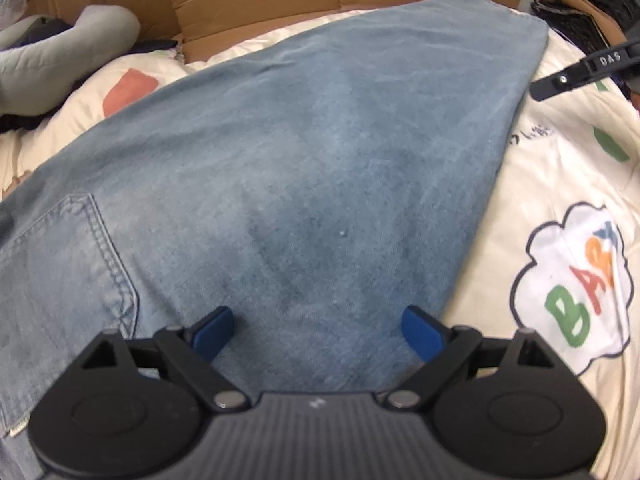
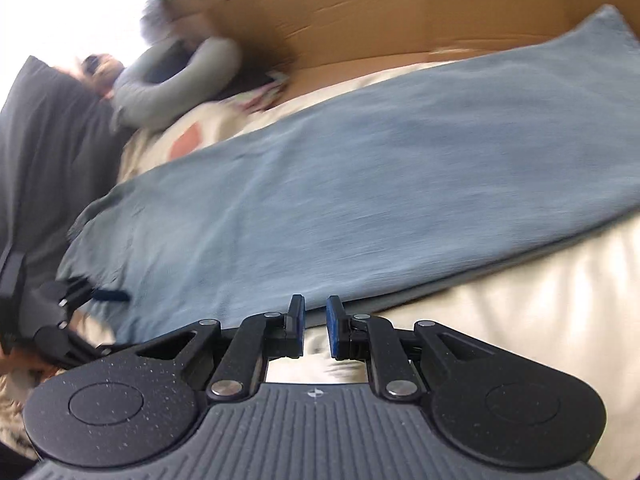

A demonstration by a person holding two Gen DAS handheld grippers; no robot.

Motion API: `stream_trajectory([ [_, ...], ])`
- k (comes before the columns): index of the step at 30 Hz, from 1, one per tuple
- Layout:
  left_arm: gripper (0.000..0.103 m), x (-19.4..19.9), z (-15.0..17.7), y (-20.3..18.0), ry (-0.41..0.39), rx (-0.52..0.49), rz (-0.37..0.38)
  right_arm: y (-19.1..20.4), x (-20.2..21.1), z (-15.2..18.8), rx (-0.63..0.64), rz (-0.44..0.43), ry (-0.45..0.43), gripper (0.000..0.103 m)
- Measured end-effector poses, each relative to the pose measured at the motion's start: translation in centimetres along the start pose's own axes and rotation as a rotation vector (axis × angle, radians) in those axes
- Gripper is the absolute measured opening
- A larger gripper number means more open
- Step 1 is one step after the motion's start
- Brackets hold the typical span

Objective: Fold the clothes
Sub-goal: 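Move the right gripper to the jeans hem by the box and close on it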

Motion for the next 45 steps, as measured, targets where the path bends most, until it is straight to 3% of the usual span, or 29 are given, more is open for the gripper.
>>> stream_trajectory([
  [4, 0.093, 0.5, -0.1, 0.6, 0.001, 0.042, 0.013, -3.4, 3.1, -1.1, -0.068, 0.053, -0.089, 0.031],
  [16, 0.093, 0.0, -1.7, 1.8, 0.016, 0.119, 0.009, -13.3, 10.9, -4.0, -0.219, 0.253, -0.344, 0.031],
  [27, 0.093, -1.0, -2.1, 1.9, 0.037, 0.159, 0.009, -19.4, 14.2, -4.4, -0.326, 0.354, -0.463, 0.031],
  [34, 0.093, -1.0, -1.9, 1.9, 0.043, 0.168, 0.006, -22.0, 15.2, -4.5, -0.392, 0.343, -0.53, 0.032],
  [36, 0.093, -0.9, -1.8, 1.8, 0.046, 0.169, 0.003, -22.6, 15.3, -4.7, -0.411, 0.335, -0.559, 0.042],
  [38, 0.093, -0.9, -1.7, 1.8, 0.047, 0.167, 0.001, -23.1, 15.2, -4.7, -0.435, 0.332, -0.588, 0.046],
  [45, 0.093, -0.5, -1.2, 1.9, 0.062, 0.178, -0.006, -25.0, 15.0, -4.8, -0.537, 0.279, -0.689, 0.046],
])
Point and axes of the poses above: each gripper's, at about its wrist camera, not at the fingertips, and x roughly against the way its jaws point, y to its left, z to its underside, the point moved 8 cm from there along -x, roughly the way its jaws point, and after that the axes turned 12 degrees about -z, right-handed, at the moved point
